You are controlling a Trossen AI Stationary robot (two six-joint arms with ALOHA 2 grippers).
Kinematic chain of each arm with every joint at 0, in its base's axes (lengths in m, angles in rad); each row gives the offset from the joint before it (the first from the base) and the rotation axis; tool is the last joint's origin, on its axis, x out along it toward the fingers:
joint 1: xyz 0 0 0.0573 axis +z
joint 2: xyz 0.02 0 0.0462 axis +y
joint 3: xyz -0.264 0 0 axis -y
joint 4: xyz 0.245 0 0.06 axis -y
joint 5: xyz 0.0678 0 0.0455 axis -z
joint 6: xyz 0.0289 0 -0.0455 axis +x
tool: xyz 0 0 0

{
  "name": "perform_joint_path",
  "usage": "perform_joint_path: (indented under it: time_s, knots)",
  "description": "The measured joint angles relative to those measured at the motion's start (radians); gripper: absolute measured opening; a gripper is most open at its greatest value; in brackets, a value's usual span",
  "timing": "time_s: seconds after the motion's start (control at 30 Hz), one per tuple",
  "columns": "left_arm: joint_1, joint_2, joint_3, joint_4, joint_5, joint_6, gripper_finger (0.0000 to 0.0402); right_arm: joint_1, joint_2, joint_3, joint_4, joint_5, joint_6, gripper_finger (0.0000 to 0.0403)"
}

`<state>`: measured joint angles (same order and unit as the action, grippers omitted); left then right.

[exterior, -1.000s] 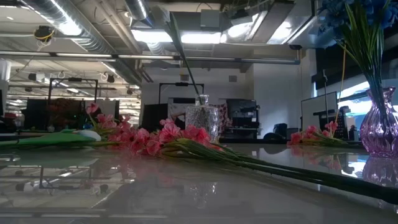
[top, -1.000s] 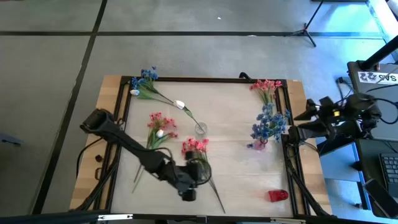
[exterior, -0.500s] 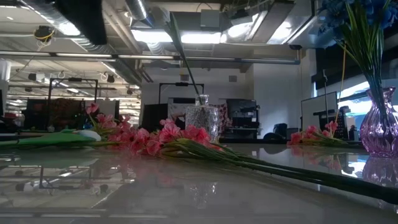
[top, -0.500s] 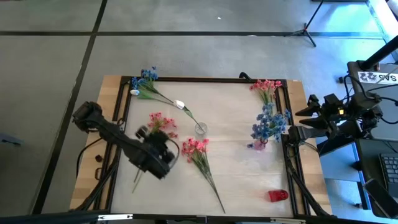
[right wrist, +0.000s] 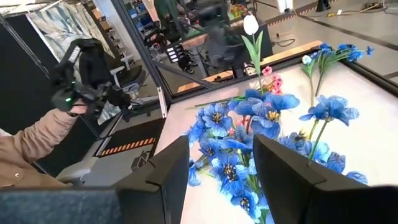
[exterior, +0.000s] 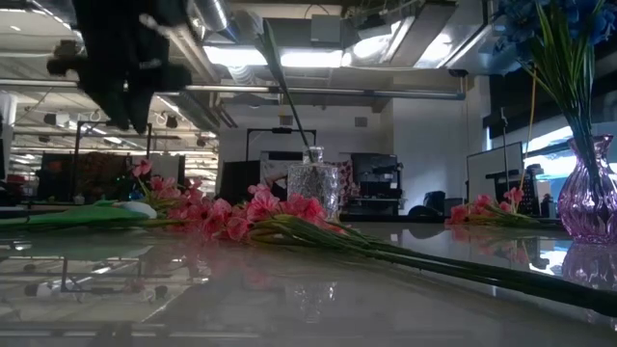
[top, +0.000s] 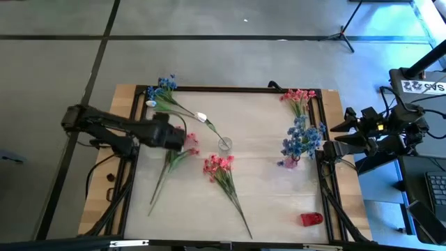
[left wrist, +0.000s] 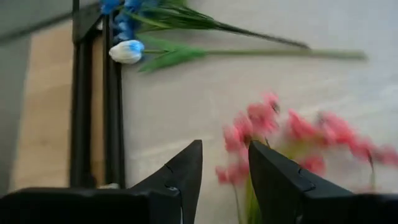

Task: Sort flowers into vase by color
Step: Put the blue flower into the purple vase

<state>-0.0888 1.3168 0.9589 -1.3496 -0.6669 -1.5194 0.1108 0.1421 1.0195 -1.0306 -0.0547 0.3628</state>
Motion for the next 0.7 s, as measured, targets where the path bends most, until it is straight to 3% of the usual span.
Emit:
perform_joint_path:
  time_s: [0.2,0.47,0.6,0.7]
  knots:
    - [0.316,-0.034,-0.150,0.294,-0.010,0.095,0.0116,0.000,0.000,0.000,0.003,0.013,-0.005,0.0176]
    - [0.633,-0.024,-0.236,0.827,0.026,0.431,0.0115,0.000,0.000,0.000,0.000,0.072,0.003,0.0176]
    - [0.769,0.042,-0.250,0.961,0.150,0.498,0.0115,0.000,0.000,-0.019,0.009,0.089,-0.007,0.0176]
    - [0.832,0.095,-0.250,0.982,0.160,0.508,0.0115,0.000,0.000,-0.047,0.015,0.091,-0.012,0.0176]
